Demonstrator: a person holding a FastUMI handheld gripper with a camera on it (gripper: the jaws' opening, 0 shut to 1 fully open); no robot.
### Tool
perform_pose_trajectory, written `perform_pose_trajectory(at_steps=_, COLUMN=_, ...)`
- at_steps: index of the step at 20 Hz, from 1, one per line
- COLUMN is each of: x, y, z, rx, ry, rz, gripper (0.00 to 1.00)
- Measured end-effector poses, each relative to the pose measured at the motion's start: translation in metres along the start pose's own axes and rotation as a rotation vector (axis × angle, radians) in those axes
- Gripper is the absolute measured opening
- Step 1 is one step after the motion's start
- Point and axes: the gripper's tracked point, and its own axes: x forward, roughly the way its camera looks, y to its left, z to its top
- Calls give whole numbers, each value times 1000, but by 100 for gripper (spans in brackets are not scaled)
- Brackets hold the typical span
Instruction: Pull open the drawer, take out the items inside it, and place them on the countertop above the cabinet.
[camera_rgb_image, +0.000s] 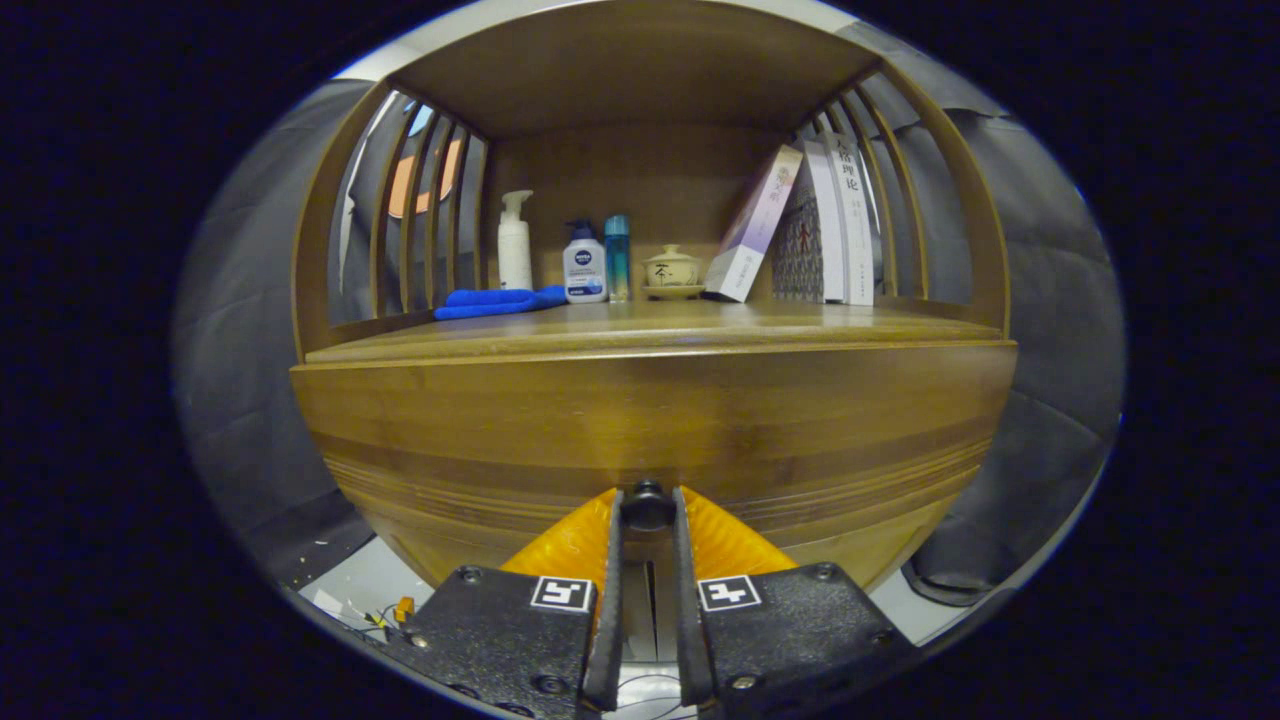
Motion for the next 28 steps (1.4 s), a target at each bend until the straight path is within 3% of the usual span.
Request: perform_pose_trajectory(at_steps=28, x=-166, y=-5, z=-51, rx=15, ry=70, rz=52, gripper=25)
